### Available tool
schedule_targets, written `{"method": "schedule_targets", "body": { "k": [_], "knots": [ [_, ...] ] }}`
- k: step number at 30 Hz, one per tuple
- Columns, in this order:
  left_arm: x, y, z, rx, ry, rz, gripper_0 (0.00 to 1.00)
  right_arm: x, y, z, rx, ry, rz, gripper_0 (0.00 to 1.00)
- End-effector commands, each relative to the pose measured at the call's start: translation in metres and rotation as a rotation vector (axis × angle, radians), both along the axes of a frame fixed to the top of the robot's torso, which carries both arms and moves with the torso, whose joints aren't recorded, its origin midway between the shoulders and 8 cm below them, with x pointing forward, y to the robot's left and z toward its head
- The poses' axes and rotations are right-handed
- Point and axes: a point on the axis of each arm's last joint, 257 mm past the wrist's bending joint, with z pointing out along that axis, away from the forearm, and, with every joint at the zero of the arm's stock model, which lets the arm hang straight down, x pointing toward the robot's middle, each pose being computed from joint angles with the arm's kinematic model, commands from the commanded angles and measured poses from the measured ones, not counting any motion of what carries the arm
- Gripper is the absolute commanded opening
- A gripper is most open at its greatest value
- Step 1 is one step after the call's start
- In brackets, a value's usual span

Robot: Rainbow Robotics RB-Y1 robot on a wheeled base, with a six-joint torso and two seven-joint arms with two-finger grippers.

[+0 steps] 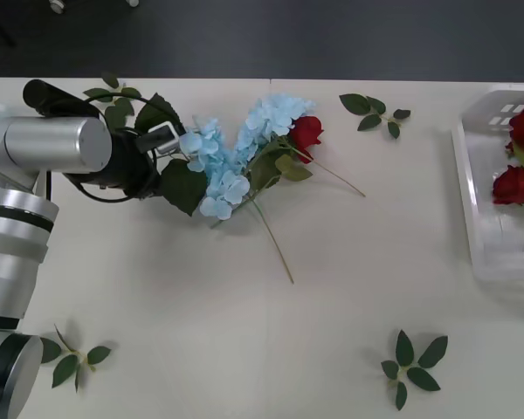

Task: Put the red flowers into the right box and the blue flowers into the left box

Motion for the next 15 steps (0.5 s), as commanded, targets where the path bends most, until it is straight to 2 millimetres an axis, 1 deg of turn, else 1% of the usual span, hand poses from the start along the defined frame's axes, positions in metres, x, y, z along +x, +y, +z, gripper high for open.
{"method": "schedule_targets", "body": {
  "k": [1,3,9,10,14,15],
  "knots": [
    [0.016,-0.005,0.016,0.053,-0.067,-0.054,1.0,0.007,-0.005,0.026,0.003,-0.044,-0.027,0.42],
    [0.017,-0.003,0.015,0.058,-0.073,-0.049,1.0,0.008,-0.003,0.026,0.012,-0.045,-0.024,0.42],
    [0.021,0.003,0.012,0.072,-0.084,-0.035,1.0,0.009,0.015,0.02,0.085,-0.041,-0.005,0.42],
    [0.022,0.005,0.01,0.074,-0.085,-0.031,1.0,0.01,0.021,0.021,0.103,-0.045,0.003,0.42],
    [0.022,0.004,0.008,0.072,-0.086,-0.029,1.0,0.016,0.043,0.035,0.111,-0.075,0.055,0.42],
    [0.022,0.004,0.008,0.072,-0.088,-0.029,1.0,0.018,0.052,0.041,0.108,-0.087,0.076,0.42]
  ]
}}
